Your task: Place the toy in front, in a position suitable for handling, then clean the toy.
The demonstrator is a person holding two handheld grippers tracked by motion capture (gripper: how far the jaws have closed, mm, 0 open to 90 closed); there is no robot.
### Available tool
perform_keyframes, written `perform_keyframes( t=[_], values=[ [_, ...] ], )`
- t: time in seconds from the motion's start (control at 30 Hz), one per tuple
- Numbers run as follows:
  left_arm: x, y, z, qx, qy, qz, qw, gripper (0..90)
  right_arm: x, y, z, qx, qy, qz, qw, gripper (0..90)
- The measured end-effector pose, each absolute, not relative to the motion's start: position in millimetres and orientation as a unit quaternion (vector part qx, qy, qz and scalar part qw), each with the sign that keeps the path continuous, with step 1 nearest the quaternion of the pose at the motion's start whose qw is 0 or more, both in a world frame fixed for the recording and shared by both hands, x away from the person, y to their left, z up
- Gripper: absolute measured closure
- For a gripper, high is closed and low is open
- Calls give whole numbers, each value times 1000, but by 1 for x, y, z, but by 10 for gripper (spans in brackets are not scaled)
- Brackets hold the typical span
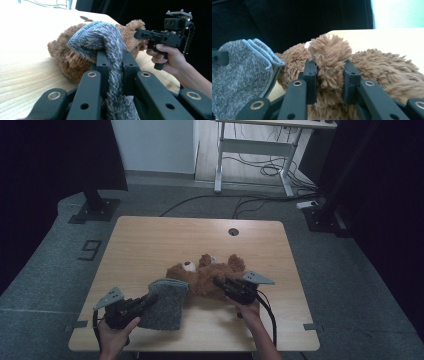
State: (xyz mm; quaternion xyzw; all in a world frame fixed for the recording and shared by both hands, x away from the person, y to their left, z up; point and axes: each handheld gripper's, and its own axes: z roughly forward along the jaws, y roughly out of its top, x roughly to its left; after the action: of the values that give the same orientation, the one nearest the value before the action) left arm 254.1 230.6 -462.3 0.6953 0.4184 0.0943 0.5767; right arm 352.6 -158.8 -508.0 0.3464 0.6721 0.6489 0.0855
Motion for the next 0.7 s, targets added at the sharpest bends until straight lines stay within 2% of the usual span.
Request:
perform_keyframes(
  t=[0.4, 0.7],
  values=[
    [255, 216, -445, 687, 399, 86, 601, 795, 349, -159, -508, 346, 671, 648, 95, 699],
    [292, 165, -436, 704, 372, 86, 598, 794, 348, -158, -508, 350, 670, 647, 97, 699]
  ],
)
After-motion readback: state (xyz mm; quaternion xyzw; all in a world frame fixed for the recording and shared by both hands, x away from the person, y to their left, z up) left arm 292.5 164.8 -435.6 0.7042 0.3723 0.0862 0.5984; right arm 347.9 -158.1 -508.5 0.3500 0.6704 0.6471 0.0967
